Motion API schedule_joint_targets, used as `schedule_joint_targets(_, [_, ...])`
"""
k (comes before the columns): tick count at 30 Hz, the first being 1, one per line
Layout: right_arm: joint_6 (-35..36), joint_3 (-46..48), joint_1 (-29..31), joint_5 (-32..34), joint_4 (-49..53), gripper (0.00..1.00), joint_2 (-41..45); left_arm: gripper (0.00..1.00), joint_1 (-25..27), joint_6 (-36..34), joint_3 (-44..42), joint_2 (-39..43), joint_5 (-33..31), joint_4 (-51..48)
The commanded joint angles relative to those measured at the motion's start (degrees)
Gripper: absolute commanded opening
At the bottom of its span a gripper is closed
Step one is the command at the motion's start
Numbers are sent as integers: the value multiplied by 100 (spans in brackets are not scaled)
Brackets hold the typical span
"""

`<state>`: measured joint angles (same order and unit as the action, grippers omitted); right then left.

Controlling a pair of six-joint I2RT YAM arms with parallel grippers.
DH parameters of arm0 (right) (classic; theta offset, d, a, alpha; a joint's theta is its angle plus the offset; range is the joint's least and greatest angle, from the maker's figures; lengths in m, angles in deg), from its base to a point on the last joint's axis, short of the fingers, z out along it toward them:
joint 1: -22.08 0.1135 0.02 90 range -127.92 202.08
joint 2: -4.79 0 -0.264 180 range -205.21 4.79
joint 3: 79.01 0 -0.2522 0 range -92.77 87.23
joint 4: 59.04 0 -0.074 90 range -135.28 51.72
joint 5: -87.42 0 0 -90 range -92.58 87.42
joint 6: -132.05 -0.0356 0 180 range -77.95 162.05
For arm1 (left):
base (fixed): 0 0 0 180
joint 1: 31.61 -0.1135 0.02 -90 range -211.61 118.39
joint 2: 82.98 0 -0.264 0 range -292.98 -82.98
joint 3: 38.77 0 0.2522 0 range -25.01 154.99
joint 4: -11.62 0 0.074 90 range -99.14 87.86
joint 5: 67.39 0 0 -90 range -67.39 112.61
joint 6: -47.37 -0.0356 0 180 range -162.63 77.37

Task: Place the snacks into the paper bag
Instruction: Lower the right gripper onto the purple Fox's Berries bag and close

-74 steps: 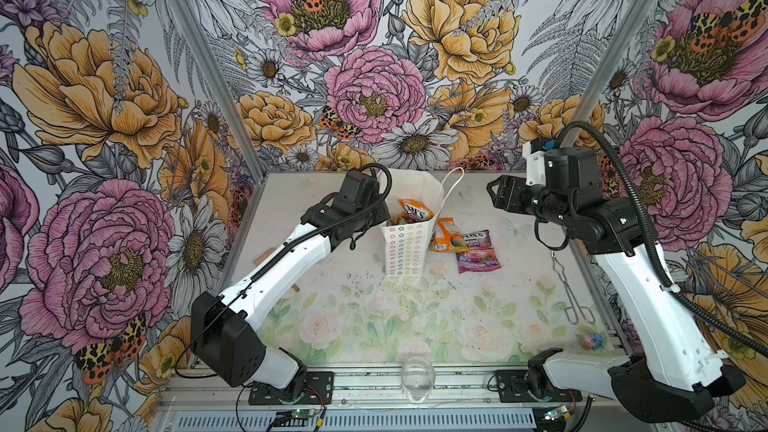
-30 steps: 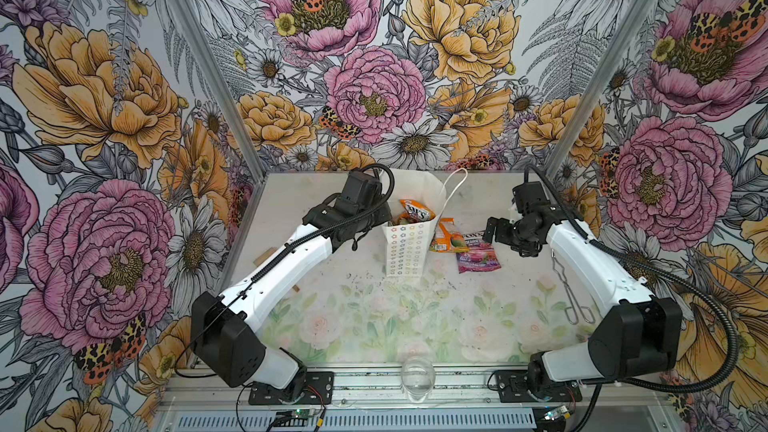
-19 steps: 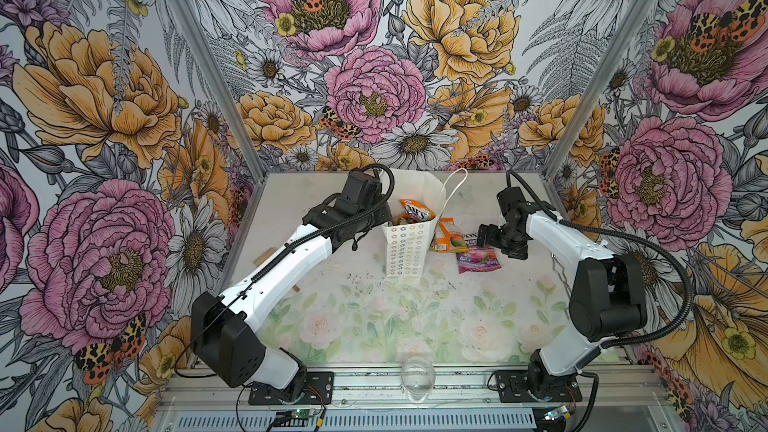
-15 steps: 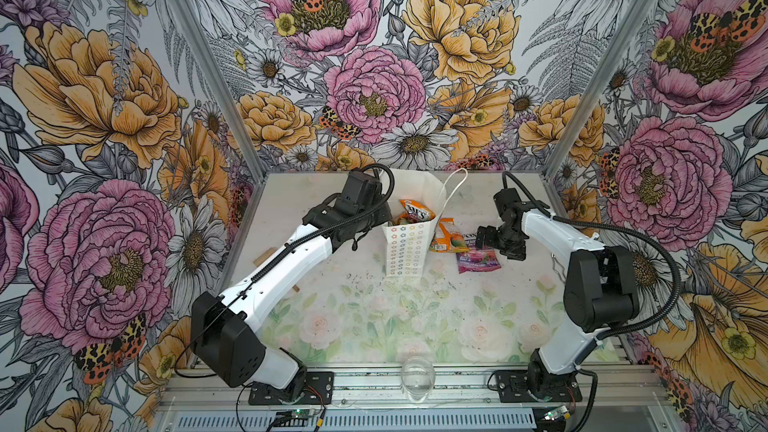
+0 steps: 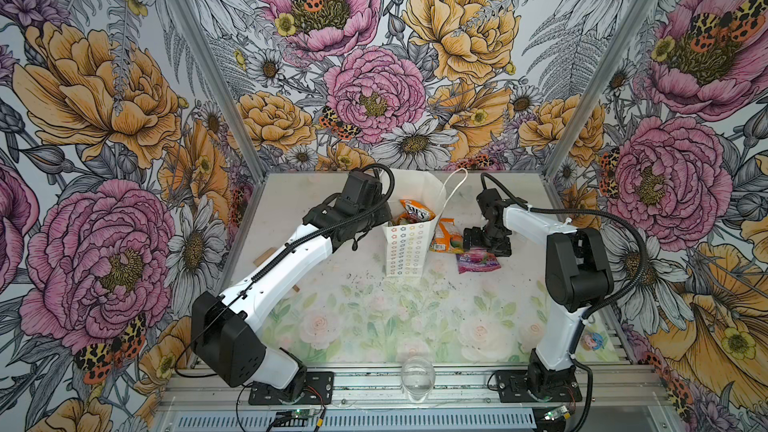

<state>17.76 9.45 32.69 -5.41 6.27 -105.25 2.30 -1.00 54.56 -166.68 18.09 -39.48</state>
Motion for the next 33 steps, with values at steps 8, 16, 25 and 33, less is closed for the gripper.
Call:
schedule_joint_targets(8, [249,95,118,313,99,100,-309,0,-16,-14,155,-39,108,210])
schedule_joint_targets(16, [311,269,142,553,171,94,-323,0,-14,-14,164,-48,114,212])
schedule_joint_targets(25, [370,420,136,538,162,86,-233,0,-14,-22,142,8,95,210])
schedule_joint_targets(33, [411,544,115,475,163,83,-26,0,-20,-32,116,43,85,211])
